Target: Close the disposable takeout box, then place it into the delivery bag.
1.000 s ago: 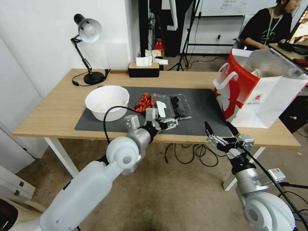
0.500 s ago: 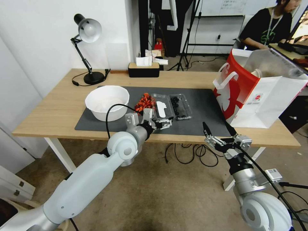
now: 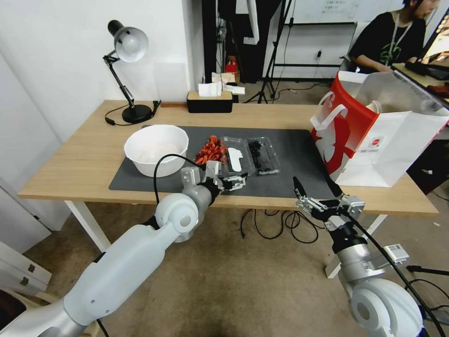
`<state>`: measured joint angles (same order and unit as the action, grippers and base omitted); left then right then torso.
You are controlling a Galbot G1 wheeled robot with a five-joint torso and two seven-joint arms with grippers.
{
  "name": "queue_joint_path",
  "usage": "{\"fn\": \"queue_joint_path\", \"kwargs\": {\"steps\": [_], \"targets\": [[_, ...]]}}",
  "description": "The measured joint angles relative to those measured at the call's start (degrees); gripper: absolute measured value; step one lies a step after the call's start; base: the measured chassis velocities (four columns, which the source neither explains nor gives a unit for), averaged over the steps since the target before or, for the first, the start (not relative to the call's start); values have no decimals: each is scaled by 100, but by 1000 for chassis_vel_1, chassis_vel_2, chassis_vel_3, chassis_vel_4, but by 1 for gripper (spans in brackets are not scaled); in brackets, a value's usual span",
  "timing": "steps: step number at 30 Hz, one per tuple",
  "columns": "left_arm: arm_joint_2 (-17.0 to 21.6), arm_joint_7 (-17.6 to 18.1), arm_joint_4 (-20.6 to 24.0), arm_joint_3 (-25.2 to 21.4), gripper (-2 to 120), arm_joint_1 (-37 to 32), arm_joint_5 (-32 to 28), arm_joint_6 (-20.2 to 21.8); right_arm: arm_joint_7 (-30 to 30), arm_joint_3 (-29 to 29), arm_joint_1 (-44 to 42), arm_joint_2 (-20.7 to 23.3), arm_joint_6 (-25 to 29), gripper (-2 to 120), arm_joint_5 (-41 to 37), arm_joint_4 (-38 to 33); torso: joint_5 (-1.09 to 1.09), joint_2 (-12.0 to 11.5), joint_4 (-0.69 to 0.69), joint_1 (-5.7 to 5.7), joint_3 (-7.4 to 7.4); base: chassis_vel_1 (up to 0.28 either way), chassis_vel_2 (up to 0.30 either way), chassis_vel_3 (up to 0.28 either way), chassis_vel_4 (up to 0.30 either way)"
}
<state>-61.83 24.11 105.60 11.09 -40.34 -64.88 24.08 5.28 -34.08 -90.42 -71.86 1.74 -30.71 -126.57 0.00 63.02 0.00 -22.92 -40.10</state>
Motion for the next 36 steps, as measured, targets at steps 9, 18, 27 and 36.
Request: {"fn": "queue_joint_path", "kwargs": {"steps": [9, 18, 27, 36], "targets": [[-164, -132, -251, 91, 100, 122, 101, 3, -10, -106, 127, 74, -72, 100, -81, -2, 0, 0, 1, 0, 0, 0, 0, 0, 0], [-186, -186, -345, 118, 100, 212, 156, 0, 5, -88, 98, 96, -119, 100, -122, -34, 0, 0, 0, 0, 0, 0, 0, 0, 0], [-168, -207, -353, 199, 100, 351, 225, -2, 25, -37, 139, 45, -129, 100, -119, -8, 0, 0, 0, 0, 0, 0, 0, 0, 0], [-245, -210, -401, 333, 100, 648, 230, -2, 39, -70, 82, 30, -133, 100, -116, -52, 0, 0, -1, 0, 0, 0, 0, 0, 0]]}}
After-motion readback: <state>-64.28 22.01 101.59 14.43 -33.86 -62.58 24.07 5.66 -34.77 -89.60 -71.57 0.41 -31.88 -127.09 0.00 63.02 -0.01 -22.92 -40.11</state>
